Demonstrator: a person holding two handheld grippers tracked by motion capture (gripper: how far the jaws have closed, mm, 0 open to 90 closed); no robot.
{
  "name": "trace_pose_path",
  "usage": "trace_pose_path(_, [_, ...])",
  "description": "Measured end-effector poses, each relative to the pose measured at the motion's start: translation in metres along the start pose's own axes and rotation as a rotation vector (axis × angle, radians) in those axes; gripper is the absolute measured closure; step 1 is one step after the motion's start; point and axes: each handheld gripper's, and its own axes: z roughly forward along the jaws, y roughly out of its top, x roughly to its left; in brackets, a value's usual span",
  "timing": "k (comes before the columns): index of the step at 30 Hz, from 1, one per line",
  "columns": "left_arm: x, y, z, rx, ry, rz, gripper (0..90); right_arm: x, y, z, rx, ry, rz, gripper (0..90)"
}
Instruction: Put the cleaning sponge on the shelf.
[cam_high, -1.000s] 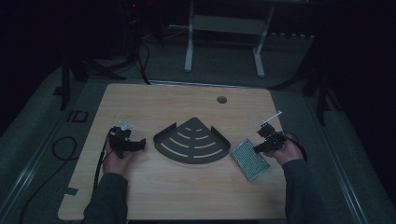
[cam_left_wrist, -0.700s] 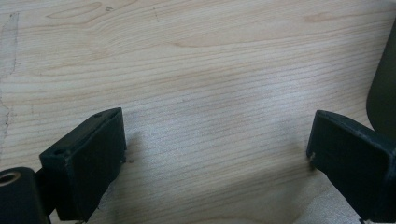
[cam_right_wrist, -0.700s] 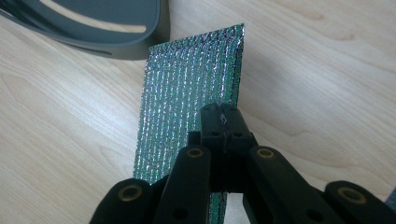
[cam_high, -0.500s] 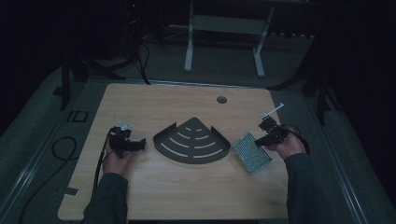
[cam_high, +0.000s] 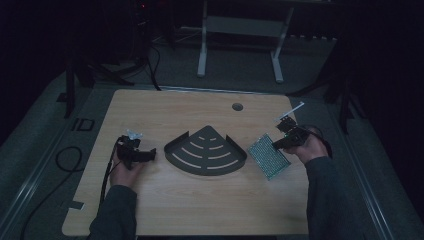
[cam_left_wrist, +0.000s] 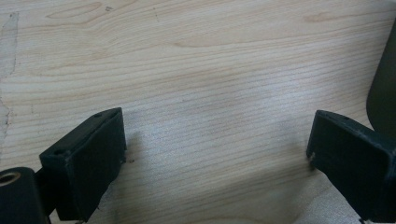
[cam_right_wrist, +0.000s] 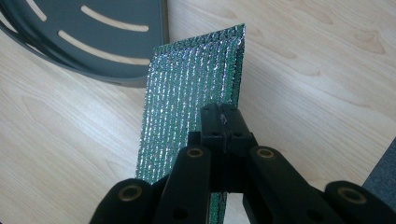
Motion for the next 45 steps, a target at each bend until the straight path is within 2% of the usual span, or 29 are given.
trace_pose_path(26, [0.000,0.000,0.000,0.000,0.000,0.000,5.2,0.014,0.033,0.005,-0.039,0.015,-0.018,89.8])
trace_pose_path(35, [0.000,0.000,0.000,0.000,0.000,0.000,5.2,0.015,0.039,0.007,-0.044,0.017,-0.014,89.8])
trace_pose_path(45, [0.000,0.000,0.000,0.000,0.001,0.001,5.2,0.018,0.049,0.015,-0.052,0.028,-0.018,89.8])
